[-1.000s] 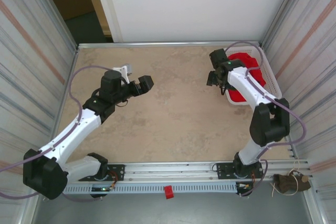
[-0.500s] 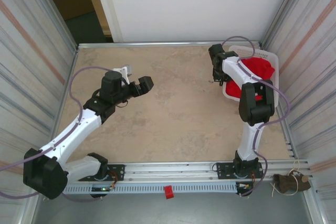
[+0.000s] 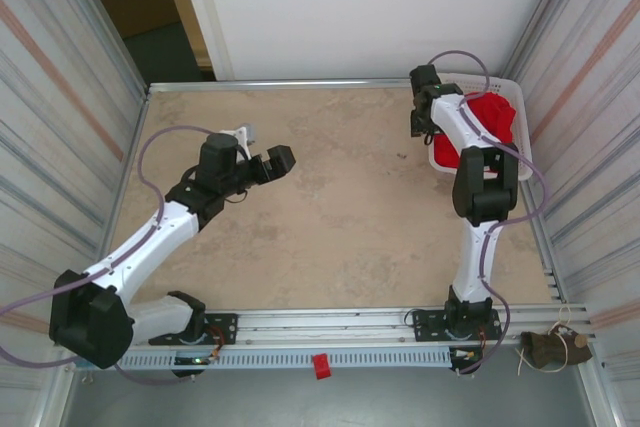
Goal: Fold the inside-out t-shirt
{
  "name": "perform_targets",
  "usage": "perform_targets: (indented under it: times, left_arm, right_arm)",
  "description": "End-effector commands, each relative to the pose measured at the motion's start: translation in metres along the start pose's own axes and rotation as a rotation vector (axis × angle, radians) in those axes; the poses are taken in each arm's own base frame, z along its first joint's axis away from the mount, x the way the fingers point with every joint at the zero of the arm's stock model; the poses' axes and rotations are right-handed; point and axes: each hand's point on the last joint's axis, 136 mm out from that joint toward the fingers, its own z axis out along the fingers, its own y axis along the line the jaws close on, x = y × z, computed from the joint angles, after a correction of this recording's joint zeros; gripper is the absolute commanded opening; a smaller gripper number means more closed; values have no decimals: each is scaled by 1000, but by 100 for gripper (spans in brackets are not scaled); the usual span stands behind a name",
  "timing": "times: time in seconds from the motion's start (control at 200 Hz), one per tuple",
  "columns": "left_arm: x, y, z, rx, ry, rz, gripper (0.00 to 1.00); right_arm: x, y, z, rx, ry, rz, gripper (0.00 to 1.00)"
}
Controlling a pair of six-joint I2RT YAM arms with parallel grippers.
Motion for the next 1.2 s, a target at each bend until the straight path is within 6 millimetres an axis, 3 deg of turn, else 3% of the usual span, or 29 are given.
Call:
perform_targets:
  times: [0.0, 0.11, 0.185, 0.326, 0.446, 0.656, 0.992, 1.117, 1.192]
  left_arm:
    - [-16, -12, -1, 41, -42, 2, 99]
    - [-16, -14, 1, 44, -40, 3, 99]
    - [-18, -15, 0, 45, -43, 8, 99]
    - [-20, -19, -2, 53, -47, 17, 99]
    - [-22, -21, -2, 58, -50, 21, 99]
    - [-22, -23, -2, 63, -50, 15, 99]
    - [-20, -22, -4, 54, -53, 16, 99]
    - [-20, -22, -4, 55, -49, 15, 99]
    - [-19, -22, -5, 51, -46, 18, 99]
  right_arm:
    - [-2, 5, -62, -172, -60, 125, 74]
    - [32, 29, -110, -415, -29, 280, 79]
    - [66, 37, -123, -484, 17, 356, 83]
    - [131, 27, -108, -473, 105, 464, 89]
    - [157, 10, -82, -467, 174, 555, 100]
    - [140, -27, -48, -414, 149, 622, 99]
    - [82, -95, 1, -371, 104, 771, 99]
    - [68, -107, 9, -376, 107, 789, 99]
    - [66, -105, 1, -398, 110, 784, 100]
